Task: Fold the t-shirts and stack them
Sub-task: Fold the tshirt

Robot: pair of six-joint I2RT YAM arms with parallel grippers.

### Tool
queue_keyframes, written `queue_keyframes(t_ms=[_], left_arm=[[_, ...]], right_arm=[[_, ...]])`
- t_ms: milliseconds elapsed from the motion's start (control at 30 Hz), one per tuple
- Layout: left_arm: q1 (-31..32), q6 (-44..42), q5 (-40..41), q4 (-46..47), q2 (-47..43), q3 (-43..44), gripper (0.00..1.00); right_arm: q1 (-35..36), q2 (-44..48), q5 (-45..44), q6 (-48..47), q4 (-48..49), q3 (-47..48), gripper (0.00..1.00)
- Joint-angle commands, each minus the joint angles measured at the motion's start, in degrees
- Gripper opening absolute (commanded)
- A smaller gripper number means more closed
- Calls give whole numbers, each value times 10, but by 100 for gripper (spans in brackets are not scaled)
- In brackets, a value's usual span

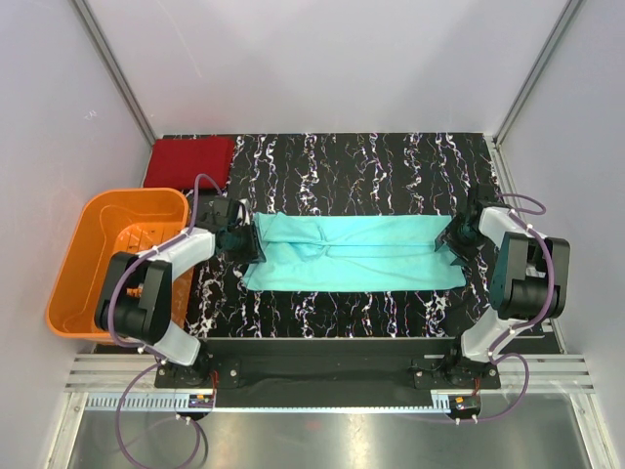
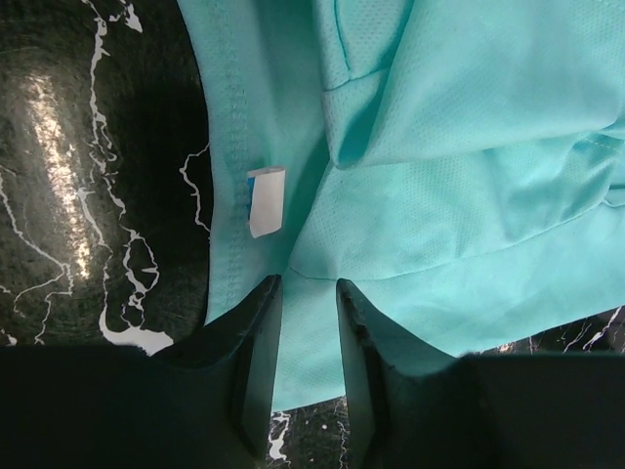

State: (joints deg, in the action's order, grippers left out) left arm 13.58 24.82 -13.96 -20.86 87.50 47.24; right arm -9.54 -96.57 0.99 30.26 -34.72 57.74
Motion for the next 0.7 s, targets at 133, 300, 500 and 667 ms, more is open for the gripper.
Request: queue_keyframes(t_ms=[133, 300, 500, 667], left_arm=[[-3, 2, -25, 35, 17, 17, 20], [-3, 8, -30, 39, 21, 20, 10], [-3, 11, -26, 43, 21, 21, 0], [-3, 26, 2, 55, -14, 4, 0]], right_arm=[[-3, -5, -8, 5, 9, 20, 61], [-3, -15, -25, 11, -3, 25, 51], [-4, -10, -42, 16, -9, 25, 43], [-7, -7, -52, 14, -24, 33, 21]])
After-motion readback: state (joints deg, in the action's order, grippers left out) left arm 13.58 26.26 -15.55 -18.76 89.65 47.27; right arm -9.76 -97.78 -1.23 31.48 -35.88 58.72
